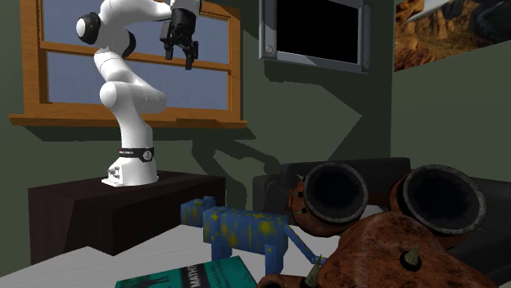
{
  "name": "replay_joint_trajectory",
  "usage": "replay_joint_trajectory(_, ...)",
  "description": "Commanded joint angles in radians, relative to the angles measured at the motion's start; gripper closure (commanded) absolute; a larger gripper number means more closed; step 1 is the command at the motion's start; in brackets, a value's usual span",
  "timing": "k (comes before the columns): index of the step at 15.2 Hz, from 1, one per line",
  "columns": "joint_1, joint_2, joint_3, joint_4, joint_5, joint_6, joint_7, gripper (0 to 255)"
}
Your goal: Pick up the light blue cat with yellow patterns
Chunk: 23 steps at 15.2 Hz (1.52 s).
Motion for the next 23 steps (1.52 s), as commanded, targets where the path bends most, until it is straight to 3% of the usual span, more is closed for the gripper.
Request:
replay_joint_trajectory(1,0.000,0.000,0.000,0.000,0.000,0.000,0.000,0)
replay_joint_trajectory(12,-0.007,0.277,-0.067,-0.105,-0.014,0.411,-0.011,0)
replay_joint_trajectory(23,-0.001,0.687,-0.123,-0.028,0.032,0.770,-0.055,0)
